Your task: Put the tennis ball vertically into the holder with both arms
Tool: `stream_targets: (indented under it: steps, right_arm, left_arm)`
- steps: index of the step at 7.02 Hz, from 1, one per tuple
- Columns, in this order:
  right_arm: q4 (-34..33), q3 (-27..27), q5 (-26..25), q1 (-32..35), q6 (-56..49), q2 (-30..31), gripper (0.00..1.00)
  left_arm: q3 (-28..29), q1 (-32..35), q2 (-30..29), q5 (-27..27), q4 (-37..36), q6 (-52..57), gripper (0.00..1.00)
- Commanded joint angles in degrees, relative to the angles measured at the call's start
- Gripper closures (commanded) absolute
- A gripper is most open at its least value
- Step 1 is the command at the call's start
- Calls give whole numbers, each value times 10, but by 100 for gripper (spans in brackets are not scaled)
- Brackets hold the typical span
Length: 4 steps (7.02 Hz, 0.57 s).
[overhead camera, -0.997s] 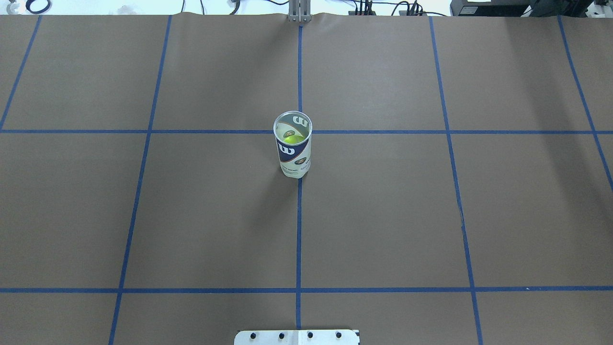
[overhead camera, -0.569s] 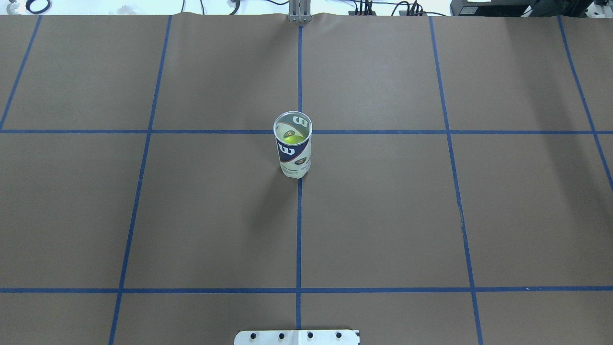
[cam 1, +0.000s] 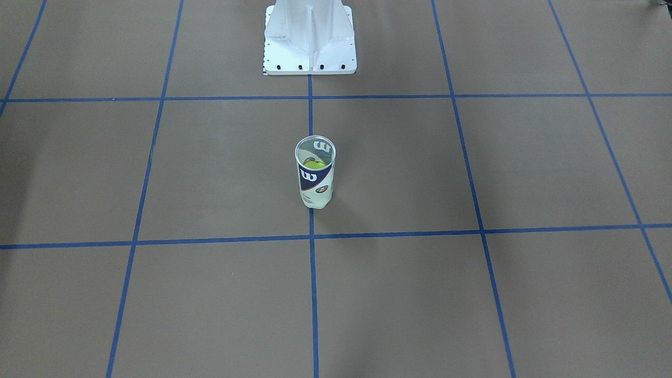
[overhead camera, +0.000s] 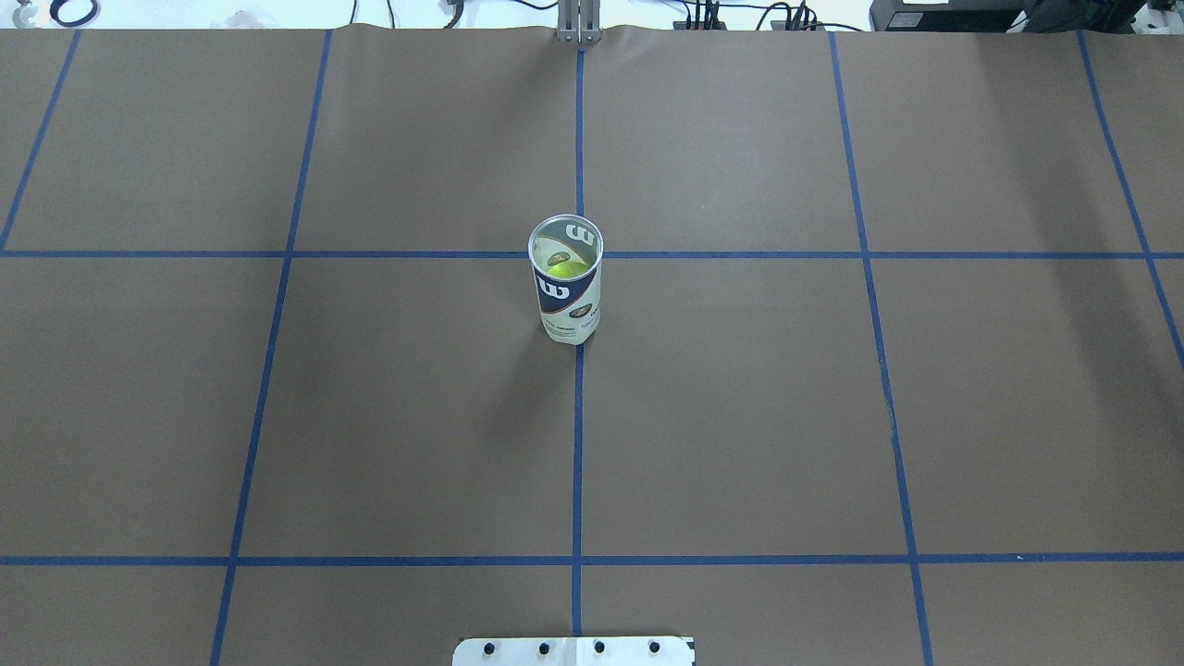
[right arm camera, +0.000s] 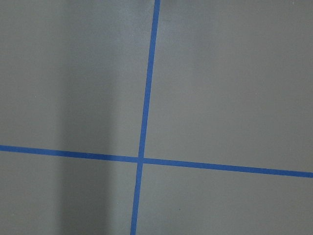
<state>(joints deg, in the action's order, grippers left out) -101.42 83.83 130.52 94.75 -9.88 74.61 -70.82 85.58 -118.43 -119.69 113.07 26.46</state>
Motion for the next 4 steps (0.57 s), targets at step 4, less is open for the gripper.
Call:
stream_targets:
  steps: [4]
  right_arm:
    - [0, 0, 0, 0, 0, 7, 1]
  left_arm:
    - [-90, -2, 78, 3, -279, -165, 0]
